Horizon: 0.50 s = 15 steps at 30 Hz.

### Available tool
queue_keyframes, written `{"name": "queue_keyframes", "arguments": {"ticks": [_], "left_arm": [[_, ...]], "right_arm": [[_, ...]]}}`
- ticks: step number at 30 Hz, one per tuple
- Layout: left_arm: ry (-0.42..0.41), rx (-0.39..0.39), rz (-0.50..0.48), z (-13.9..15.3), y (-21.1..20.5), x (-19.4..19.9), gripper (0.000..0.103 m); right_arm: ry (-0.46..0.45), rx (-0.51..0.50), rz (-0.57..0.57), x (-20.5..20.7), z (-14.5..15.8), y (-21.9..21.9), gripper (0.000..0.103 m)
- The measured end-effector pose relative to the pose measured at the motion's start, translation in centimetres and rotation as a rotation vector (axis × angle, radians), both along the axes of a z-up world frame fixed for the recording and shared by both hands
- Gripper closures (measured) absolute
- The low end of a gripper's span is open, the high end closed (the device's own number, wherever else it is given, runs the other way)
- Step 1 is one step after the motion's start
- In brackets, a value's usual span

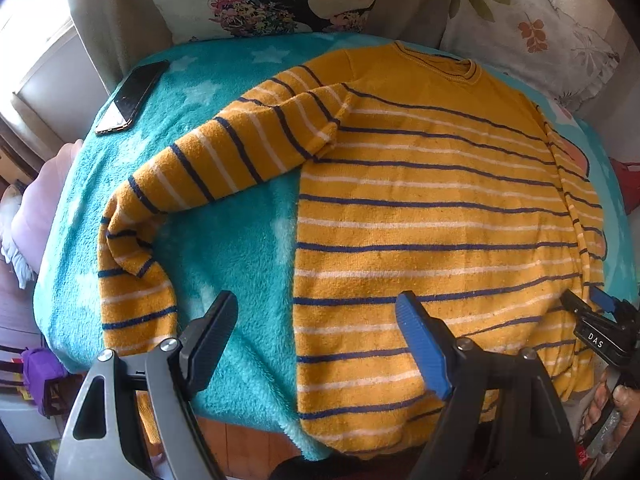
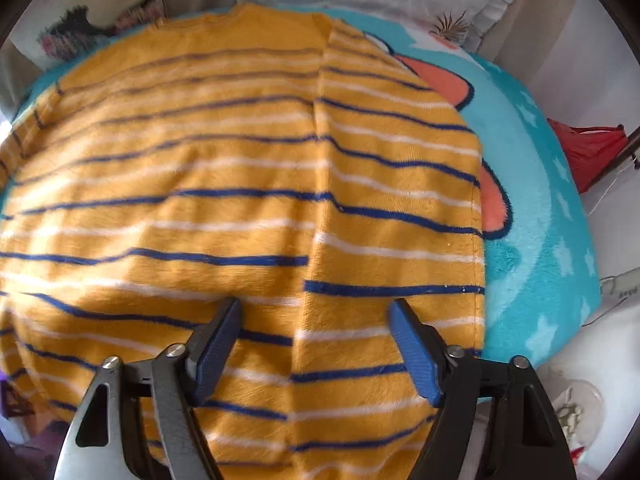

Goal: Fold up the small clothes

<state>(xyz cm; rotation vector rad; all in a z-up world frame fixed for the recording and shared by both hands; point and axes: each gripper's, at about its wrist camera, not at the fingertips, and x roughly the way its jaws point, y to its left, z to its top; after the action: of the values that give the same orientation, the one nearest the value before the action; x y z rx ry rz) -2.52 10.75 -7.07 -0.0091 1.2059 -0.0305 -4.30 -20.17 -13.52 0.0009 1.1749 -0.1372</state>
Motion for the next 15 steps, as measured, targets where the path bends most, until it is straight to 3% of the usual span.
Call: {"name": "queue_keyframes", "arguments": {"ticks": [1, 2, 3, 4, 7, 11, 14, 15], "left_arm": [[-0.006, -0.001, 0.014, 0.2, -0.2, -0.2, 0.023], [-0.011, 0.001, 0.028, 0.2, -0.4, -0.4, 0.023], [-0.012, 0.002, 0.045, 0.2, -0.6, -0.5, 0.023], [-0.013, 0.001, 0.058, 0.3, -0.8, -0.6, 0.023], [-0.020, -0.008, 0.101, 0.6, -1.5, -1.2, 0.023], [-0.032, -0.020, 0.143, 1.0, -2.7, -1.8, 0.023], [-0.034, -0.015, 0.162, 1.1, -3.7, -2.1, 0.023], [-0.031, -0.012, 0.168, 1.1, -4.1, -2.2, 0.023]], "right_arm": [[0.005, 0.002, 0.001, 0.0, 0.2, -0.5, 0.046], [0.010, -0.010, 0.008, 0.0, 0.5, -1.4, 0.071], [0.011, 0.009, 0.013, 0.0, 0.7, -2.3, 0.089], [0.010, 0.036, 0.007, -0.1, 1.1, -3.6, 0.097], [-0.043, -0.019, -0.057, 0.1, 3.0, -8.1, 0.098], [-0.114, -0.095, -0.248, 0.8, 5.3, -17.8, 0.098], [-0.113, -0.189, -0.368, 1.9, 4.9, -24.2, 0.098], [-0.092, -0.204, -0.396, 2.4, 4.5, -25.7, 0.090]]}}
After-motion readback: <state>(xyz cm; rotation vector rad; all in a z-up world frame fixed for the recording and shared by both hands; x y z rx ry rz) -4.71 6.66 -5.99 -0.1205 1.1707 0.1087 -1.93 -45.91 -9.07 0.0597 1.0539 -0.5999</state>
